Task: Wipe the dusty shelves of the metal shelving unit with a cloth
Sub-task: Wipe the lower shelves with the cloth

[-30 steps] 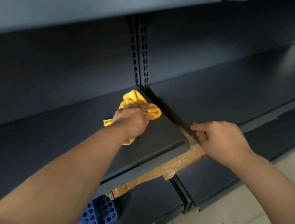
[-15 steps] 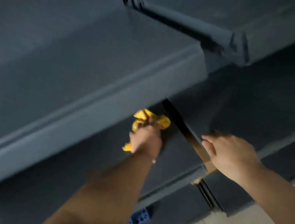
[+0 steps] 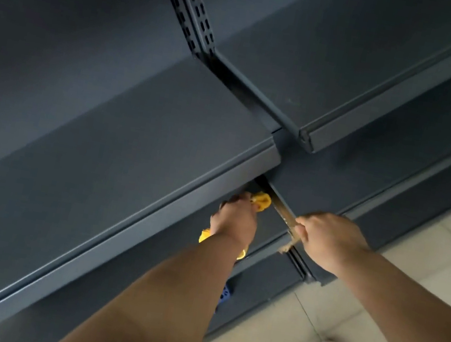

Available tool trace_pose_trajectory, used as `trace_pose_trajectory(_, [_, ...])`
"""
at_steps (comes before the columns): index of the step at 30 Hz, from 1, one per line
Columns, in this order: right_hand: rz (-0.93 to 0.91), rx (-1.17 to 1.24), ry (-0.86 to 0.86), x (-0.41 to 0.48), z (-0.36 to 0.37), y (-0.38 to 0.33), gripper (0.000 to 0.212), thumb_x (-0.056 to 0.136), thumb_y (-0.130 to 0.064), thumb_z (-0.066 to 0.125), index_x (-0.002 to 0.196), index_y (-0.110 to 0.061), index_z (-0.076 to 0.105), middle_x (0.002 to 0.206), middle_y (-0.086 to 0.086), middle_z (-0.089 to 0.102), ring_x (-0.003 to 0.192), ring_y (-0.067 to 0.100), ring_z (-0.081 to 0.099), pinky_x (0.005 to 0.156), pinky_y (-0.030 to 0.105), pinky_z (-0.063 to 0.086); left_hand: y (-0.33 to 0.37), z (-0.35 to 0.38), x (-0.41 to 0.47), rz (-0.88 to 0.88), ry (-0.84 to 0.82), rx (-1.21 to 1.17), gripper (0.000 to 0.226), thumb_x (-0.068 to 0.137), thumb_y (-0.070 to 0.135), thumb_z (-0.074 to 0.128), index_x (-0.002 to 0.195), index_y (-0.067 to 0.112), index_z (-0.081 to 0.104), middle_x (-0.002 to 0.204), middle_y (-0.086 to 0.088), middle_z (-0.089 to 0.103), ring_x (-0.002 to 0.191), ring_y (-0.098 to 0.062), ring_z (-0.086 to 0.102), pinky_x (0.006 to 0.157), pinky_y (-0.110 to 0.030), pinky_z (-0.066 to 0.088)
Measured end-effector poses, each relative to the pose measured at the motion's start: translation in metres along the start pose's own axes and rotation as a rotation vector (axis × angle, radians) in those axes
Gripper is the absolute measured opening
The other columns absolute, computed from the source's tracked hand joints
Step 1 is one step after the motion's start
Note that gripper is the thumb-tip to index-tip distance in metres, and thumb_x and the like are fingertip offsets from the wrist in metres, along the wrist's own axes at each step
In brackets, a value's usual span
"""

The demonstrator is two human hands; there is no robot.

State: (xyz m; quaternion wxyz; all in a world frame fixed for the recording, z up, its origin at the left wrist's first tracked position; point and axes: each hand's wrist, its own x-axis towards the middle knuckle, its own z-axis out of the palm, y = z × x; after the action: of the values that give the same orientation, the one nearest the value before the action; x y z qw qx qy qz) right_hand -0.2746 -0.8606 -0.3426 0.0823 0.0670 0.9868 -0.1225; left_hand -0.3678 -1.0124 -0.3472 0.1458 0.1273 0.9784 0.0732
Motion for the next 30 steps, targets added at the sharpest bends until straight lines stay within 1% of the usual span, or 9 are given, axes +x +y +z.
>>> trace_pose_trajectory(3, [0.023,0.011,-0.037,-0.014,-0.021,-0.006,0.036,0.101,-0.034,0.033,0.109,-0.021,0.066,0.094,-0.001,0.069,0.084,0.019,0.066,0.067,0.031,0.053,0.010,-0.020,-0.018,0.038,-0.026,-0.006,0.026,0.102,0.031,0.037,0.120,0.016,0.048,0.122,-0.009,0.059,0.113,-0.033,0.056,0.083,-0.044,0.045])
trace_pose_trajectory(6, [0.040,0.022,-0.056,-0.027,-0.042,-0.015,0.037,0.101,-0.035,0.032,0.110,-0.020,0.065,0.093,0.001,0.069,0.083,0.021,0.065,0.063,0.030,0.046,0.023,-0.043,-0.040,0.097,-0.080,0.024,0.028,0.102,0.035,0.035,0.118,0.015,0.048,0.119,-0.011,0.060,0.111,-0.034,0.057,0.080,-0.044,0.044])
trace_pose_trajectory(12, [0.058,0.024,-0.065,-0.067,-0.092,-0.040,0.034,0.101,-0.035,0.034,0.108,-0.020,0.064,0.094,0.003,0.068,0.087,0.024,0.064,0.065,0.030,0.045,0.032,-0.089,-0.095,0.139,-0.200,0.077,0.033,0.102,0.037,0.037,0.123,0.014,0.047,0.117,-0.012,0.061,0.105,-0.033,0.059,0.073,-0.040,0.044])
trace_pose_trajectory(17, [0.073,-0.023,-0.085,-0.110,-0.141,-0.057,0.035,0.102,-0.032,0.034,0.110,-0.017,0.065,0.101,0.004,0.068,0.093,0.024,0.063,0.069,0.030,0.045,0.038,-0.136,-0.143,0.165,-0.235,0.003,0.038,0.101,0.037,0.040,0.131,0.015,0.041,0.118,-0.012,0.062,0.103,-0.033,0.061,0.074,-0.038,0.046])
trace_pose_trajectory(20, [0.092,-0.009,-0.077,-0.130,-0.178,-0.072,0.035,0.101,-0.032,0.034,0.111,-0.017,0.063,0.101,0.004,0.066,0.094,0.024,0.061,0.067,0.030,0.044,0.042,-0.176,-0.166,0.183,-0.219,-0.039,0.038,0.101,0.036,0.040,0.131,0.012,0.040,0.119,-0.014,0.060,0.103,-0.034,0.060,0.074,-0.040,0.046])
trace_pose_trajectory(23, [0.112,0.010,-0.037,-0.148,-0.214,-0.092,0.034,0.101,-0.033,0.037,0.116,-0.017,0.063,0.109,0.005,0.065,0.102,0.026,0.059,0.074,0.033,0.046,0.043,-0.221,-0.188,0.214,-0.167,-0.055,0.038,0.101,0.036,0.040,0.130,0.012,0.040,0.120,-0.014,0.060,0.105,-0.034,0.059,0.079,-0.040,0.047])
trace_pose_trajectory(25, [0.119,0.009,-0.008,-0.160,-0.233,-0.107,0.035,0.100,-0.034,0.038,0.121,-0.019,0.062,0.117,0.004,0.064,0.110,0.027,0.058,0.082,0.036,0.049,0.041,-0.248,-0.201,0.231,-0.120,-0.050,0.037,0.101,0.036,0.040,0.129,0.012,0.041,0.117,-0.012,0.060,0.102,-0.032,0.059,0.080,-0.040,0.048])
trace_pose_trajectory(27, [0.128,0.001,0.022,-0.172,-0.249,-0.121,0.036,0.100,-0.035,0.038,0.124,-0.021,0.061,0.122,0.003,0.063,0.115,0.026,0.055,0.089,0.039,0.050,0.037,-0.272,-0.213,0.257,-0.069,-0.046,0.036,0.101,0.035,0.039,0.129,0.013,0.041,0.116,-0.010,0.060,0.100,-0.030,0.059,0.079,-0.040,0.047])
trace_pose_trajectory(30, [0.133,-0.014,0.067,-0.191,-0.269,-0.141,0.037,0.101,-0.036,0.036,0.126,-0.022,0.060,0.126,0.001,0.061,0.118,0.024,0.054,0.091,0.040,0.049,0.027,-0.300,-0.230,0.299,-0.023,-0.031,0.035,0.101,0.033,0.039,0.130,0.014,0.041,0.112,-0.008,0.059,0.095,-0.028,0.059,0.076,-0.038,0.046])
